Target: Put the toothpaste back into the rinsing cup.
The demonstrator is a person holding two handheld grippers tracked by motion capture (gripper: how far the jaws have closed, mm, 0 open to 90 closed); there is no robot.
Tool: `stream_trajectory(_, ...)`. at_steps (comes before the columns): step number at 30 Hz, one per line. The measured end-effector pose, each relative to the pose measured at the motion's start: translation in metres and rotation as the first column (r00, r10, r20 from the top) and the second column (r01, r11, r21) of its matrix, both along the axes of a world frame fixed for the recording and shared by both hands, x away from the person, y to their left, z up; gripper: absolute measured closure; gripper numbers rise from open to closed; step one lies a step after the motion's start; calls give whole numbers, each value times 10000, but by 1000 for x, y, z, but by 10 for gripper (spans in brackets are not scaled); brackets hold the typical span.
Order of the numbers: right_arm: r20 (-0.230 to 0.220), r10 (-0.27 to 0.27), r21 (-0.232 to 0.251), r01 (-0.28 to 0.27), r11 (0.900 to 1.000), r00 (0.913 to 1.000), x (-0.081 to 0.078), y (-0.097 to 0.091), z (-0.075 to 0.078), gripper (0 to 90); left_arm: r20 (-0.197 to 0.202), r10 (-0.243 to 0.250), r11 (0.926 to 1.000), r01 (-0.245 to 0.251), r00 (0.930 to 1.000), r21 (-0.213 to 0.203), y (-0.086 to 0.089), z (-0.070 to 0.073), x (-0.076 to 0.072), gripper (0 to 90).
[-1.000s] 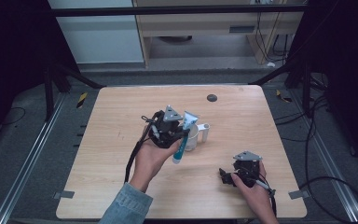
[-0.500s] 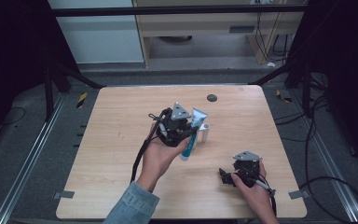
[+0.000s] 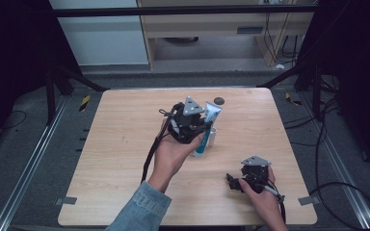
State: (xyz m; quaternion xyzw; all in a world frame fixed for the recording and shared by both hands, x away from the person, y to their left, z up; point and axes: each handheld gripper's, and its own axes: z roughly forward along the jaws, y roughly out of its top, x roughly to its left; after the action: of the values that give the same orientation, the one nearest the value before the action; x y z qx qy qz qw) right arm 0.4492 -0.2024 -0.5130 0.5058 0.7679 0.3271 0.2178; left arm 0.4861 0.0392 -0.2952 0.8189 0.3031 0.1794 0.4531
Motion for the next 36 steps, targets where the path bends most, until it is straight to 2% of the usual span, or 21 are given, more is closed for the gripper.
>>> stream_trajectory(4, 9, 14, -13, -14, 10000, 10000, 0, 0, 0, 5, 209, 120, 9999, -117, 9997, -124, -3, 7, 8, 791)
stream_trajectory(12, 5, 12, 10, -12, 10000, 10000, 0, 0, 0, 4, 535, 345, 9989, -327, 9980, -338, -5, 11, 23, 791)
stream_trajectory(17, 13, 17, 5, -17, 10000, 10000, 0, 0, 0, 5, 598, 451, 9984, -430, 9972, -363, -4, 10, 31, 791)
stream_trajectory(18, -4, -8, 32, 8, 10000, 10000, 0, 0, 0, 5, 601, 512, 9974, -480, 9969, -538, -3, 10, 34, 791)
stream_trajectory(20, 22, 27, -10, -27, 10000, 10000, 0, 0, 0, 5, 619, 537, 9969, -499, 9966, -608, -2, 9, 37, 791)
stream_trajectory(24, 39, 23, 2, -23, 10000, 10000, 0, 0, 0, 5, 735, 577, 9971, -538, 9956, -538, -2, 6, 43, 792)
stream_trajectory(33, 48, 29, -34, -29, 10000, 10000, 0, 0, 0, 5, 1012, 742, 9962, -690, 9921, -541, 4, 3, 48, 791)
stream_trajectory(36, 40, 28, -21, -28, 10000, 10000, 0, 0, 0, 5, 1009, 821, 9945, -748, 9915, -735, 8, 1, 50, 791)
